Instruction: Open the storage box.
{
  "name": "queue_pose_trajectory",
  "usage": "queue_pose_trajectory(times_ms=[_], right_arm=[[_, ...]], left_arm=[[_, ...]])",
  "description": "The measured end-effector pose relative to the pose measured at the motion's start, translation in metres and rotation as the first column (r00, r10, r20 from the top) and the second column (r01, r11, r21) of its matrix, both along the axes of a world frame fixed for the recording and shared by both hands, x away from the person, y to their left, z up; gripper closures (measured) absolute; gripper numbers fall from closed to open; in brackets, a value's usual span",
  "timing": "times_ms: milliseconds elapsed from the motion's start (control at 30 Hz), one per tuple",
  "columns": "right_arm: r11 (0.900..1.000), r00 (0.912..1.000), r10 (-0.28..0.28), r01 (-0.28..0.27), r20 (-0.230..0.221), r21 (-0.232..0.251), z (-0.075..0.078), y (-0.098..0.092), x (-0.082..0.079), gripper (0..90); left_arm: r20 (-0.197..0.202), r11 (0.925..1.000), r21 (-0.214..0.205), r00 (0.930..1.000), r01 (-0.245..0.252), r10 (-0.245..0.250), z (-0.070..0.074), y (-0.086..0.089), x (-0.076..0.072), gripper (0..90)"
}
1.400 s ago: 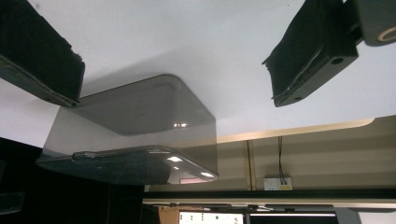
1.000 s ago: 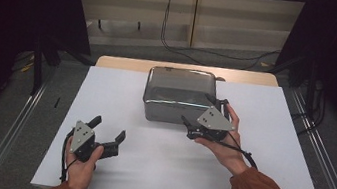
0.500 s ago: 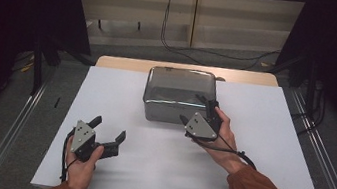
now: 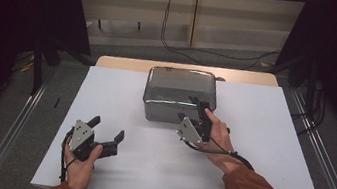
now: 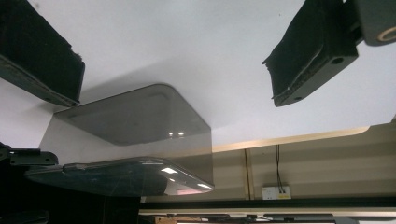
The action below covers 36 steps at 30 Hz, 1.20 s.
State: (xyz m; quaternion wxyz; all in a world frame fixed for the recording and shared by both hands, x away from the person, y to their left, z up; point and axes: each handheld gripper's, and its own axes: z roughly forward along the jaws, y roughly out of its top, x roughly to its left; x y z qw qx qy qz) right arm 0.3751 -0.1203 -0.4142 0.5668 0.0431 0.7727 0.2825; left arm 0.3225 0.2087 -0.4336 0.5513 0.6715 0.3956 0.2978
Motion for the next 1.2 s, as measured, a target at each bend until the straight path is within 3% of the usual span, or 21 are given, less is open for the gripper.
queue_pose_trajectory(times_ms=[100,333,467,967,1200], right_arm=[[0.9984,0.9998,-0.001,0.003,0.020,-0.056,-0.003,0.003,-0.001,32.8],[0.9929,0.9992,-0.004,0.009,0.040,-0.119,-0.008,0.009,-0.002,42.9],[0.9847,0.9971,0.005,0.009,0.077,-0.174,-0.010,0.011,-0.003,49.7],[0.9676,0.9964,0.014,0.008,0.084,-0.252,-0.015,0.016,-0.001,68.4],[0.9617,0.9955,0.021,0.005,0.092,-0.274,-0.018,0.018,-0.002,75.6]], left_arm=[[0.005,0.9997,-0.017,0.9999,0.016,-0.016,0.001,0.000,0.000,2.9],[-0.005,0.9997,-0.010,0.9997,0.024,-0.024,0.001,0.000,0.000,2.8],[-0.007,0.9996,-0.008,0.9996,0.026,-0.026,0.001,0.000,0.000,2.9],[-0.015,0.9997,-0.002,0.9996,0.024,-0.024,0.001,-0.001,0.000,2.6],[-0.024,0.9988,0.006,0.9985,0.049,-0.049,0.000,-0.003,0.001,3.4]])
